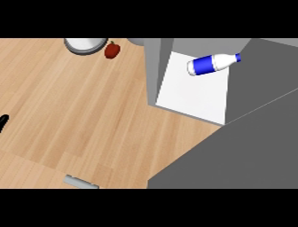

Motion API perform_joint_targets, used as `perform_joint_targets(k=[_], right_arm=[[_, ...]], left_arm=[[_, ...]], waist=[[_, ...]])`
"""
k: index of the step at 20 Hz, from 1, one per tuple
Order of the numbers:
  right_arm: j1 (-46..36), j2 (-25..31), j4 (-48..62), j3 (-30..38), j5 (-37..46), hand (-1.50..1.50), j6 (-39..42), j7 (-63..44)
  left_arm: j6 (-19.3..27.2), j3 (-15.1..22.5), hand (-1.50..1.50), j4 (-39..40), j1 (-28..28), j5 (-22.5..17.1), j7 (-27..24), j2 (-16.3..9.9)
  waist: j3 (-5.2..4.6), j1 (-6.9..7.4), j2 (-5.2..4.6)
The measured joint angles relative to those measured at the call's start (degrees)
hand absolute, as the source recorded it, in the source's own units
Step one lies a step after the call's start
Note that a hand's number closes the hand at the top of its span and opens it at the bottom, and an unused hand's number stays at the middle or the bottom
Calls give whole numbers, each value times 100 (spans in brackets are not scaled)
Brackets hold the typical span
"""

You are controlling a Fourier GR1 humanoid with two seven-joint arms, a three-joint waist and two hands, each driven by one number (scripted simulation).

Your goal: Pick up the bottled water, place it into the cabinet and close the cabinet

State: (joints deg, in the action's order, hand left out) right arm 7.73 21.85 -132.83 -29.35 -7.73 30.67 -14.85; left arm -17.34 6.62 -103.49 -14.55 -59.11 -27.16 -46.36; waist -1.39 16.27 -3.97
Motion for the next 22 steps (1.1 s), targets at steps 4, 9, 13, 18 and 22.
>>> perform_joint_targets(k=[4,9,13,18,22], right_arm=[[-600,-272,486,152,-122,150,-112,-341],[-1365,-690,1157,248,-281,150,-271,-796],[-2118,-1192,1908,475,-200,150,-687,-1153],[-3146,-1822,2935,878,173,150,-1534,-1514],[-4073,-2048,3787,1284,363,150,-2254,-1581]], left_arm=[[-2,2,-150,32,22,-23,13,18],[-42,-21,-150,117,19,-62,27,20],[-56,-49,-150,197,25,-102,39,28],[-55,-79,-150,279,-15,-103,36,38],[-101,-98,-150,340,-65,-116,-1,79]], waist=[[9,-8,23],[36,-51,56],[59,-133,87],[86,-249,130],[97,-313,147]])
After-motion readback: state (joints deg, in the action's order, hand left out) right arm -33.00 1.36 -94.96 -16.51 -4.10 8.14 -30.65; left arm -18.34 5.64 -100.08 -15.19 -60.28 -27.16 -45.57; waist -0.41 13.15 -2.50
